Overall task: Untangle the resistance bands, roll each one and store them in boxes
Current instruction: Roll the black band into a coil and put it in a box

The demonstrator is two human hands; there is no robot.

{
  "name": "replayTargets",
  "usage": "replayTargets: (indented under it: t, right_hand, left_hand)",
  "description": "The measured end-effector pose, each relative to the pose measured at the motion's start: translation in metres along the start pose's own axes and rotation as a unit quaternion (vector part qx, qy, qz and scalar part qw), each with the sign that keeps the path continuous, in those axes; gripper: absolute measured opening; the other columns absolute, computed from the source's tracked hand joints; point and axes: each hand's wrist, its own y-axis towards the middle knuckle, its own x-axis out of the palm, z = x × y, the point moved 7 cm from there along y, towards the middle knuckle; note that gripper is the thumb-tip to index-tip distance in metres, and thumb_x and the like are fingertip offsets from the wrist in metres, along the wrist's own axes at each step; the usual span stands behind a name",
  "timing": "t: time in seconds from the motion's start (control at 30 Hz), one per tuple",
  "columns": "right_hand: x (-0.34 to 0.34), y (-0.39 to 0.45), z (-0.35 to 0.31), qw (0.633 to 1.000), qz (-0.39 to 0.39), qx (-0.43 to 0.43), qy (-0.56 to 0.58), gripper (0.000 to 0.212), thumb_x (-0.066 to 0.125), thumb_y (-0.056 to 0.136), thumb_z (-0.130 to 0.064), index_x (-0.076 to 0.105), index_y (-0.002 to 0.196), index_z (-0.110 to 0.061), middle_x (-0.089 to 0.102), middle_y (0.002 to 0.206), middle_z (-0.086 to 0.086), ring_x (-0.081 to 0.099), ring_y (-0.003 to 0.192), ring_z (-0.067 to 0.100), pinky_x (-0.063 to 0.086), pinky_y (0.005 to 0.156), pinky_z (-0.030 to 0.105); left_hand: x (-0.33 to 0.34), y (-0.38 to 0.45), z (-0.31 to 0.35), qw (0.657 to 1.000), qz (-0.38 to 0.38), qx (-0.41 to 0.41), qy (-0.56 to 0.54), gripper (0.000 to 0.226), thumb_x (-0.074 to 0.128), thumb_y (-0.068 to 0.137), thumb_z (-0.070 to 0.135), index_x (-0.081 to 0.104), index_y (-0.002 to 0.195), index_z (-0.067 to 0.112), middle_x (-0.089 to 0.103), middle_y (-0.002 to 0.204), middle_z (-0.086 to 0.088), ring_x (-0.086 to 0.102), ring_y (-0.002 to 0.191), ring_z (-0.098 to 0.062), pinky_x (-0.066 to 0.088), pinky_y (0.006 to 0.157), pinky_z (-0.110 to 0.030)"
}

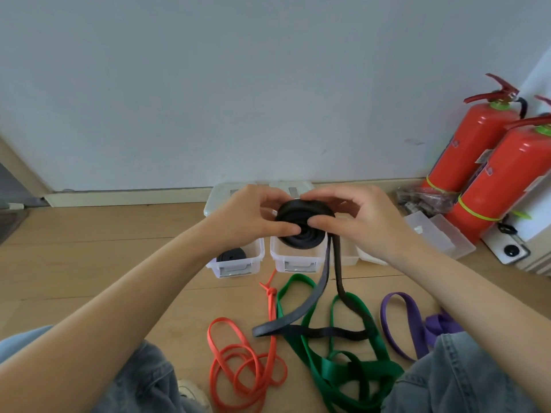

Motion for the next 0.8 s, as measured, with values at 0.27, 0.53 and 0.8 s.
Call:
replayTargets:
  t: [0.27, 0.53, 0.8]
  right_hand:
    - [0.001, -0.002, 0.003, 0.999, -0.013, 0.003, 0.033, 0.035, 0.074, 0.075, -0.009, 0.061, 0.093, -0.035, 0.071, 0.081, -0.014, 0.066, 0.083, 0.002, 0.051, 0.086, 0.027]
    - [-0.003, 0.001, 0.020, 0.976, 0.058, 0.070, 0.197, 0.031, 0.074, 0.075, -0.008, 0.050, 0.092, -0.020, 0.073, 0.087, -0.001, 0.069, 0.084, 0.013, 0.053, 0.080, 0.026]
    - [-0.006, 0.002, 0.005, 1.000, 0.019, 0.005, 0.013, 0.035, 0.071, 0.075, 0.001, 0.062, 0.088, -0.030, 0.069, 0.087, -0.016, 0.066, 0.086, -0.001, 0.049, 0.084, 0.013]
  left_hand:
    - [-0.001, -0.001, -0.001, 0.998, 0.030, -0.002, 0.053, 0.020, 0.080, 0.069, 0.016, 0.062, 0.077, 0.019, 0.069, 0.083, 0.006, 0.070, 0.077, -0.017, 0.051, 0.076, -0.027]
    - [-0.020, 0.001, -0.005, 0.970, 0.127, -0.024, -0.205, 0.022, 0.079, 0.064, 0.019, 0.064, 0.079, 0.012, 0.071, 0.090, -0.006, 0.070, 0.078, -0.012, 0.055, 0.065, -0.020]
    - [-0.004, 0.002, -0.003, 1.000, 0.012, -0.020, -0.004, 0.029, 0.075, 0.074, 0.007, 0.066, 0.098, 0.020, 0.071, 0.097, 0.006, 0.069, 0.081, -0.003, 0.051, 0.071, -0.010]
